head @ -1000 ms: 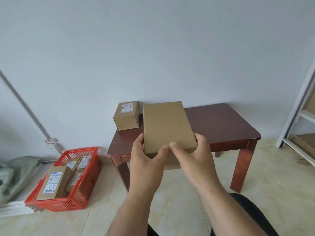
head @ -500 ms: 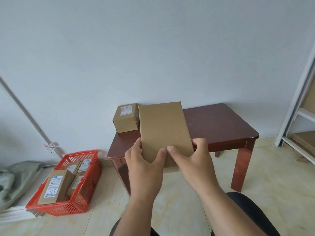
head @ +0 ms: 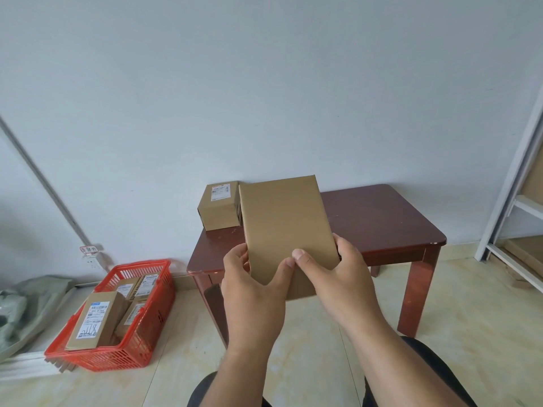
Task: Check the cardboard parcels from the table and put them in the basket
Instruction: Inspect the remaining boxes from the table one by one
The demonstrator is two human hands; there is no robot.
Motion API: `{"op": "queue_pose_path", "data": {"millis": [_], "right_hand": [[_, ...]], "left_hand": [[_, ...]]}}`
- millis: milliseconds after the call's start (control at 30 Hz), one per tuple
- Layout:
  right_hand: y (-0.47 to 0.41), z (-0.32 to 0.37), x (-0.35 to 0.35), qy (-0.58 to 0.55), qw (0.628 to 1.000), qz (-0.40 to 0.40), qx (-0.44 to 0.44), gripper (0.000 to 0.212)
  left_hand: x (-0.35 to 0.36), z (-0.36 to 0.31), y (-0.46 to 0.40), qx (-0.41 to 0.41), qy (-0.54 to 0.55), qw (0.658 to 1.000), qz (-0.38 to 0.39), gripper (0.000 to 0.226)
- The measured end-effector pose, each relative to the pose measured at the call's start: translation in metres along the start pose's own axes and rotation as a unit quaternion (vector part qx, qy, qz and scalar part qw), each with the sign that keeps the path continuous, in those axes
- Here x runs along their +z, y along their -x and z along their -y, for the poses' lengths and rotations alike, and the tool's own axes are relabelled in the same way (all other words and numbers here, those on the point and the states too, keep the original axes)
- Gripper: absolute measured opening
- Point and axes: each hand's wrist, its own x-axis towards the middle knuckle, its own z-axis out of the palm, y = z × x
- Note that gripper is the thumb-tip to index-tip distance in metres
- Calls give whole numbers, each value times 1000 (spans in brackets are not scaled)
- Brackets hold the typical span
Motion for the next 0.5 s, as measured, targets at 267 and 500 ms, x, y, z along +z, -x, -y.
{"op": "queue_pose_path", "data": {"millis": [267, 500], "right_hand": [[7, 0, -3, 21, 1000, 19, 0, 55], [-2, 9, -5, -10, 999, 13, 28, 47]], "left_hand": [[-5, 1, -13, 3, -53, 999, -7, 75], [-2, -1, -4, -28, -31, 999, 4, 63]]}}
